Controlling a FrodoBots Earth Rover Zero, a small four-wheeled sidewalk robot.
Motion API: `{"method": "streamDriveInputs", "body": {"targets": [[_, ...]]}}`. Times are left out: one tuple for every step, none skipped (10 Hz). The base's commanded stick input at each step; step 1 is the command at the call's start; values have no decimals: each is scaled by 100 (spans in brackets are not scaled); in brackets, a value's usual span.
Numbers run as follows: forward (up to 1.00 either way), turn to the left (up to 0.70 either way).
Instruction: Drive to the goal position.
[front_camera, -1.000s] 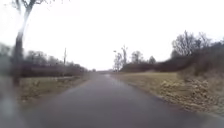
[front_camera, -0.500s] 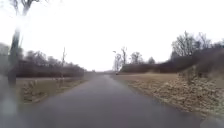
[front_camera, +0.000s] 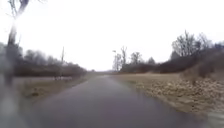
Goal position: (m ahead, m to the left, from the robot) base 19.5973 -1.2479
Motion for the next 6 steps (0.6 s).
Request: {"method": "streamDriveInputs", "body": {"targets": [[70, 0], [70, 0], [70, 0], [70, 0], [70, 0], [70, 0]]}}
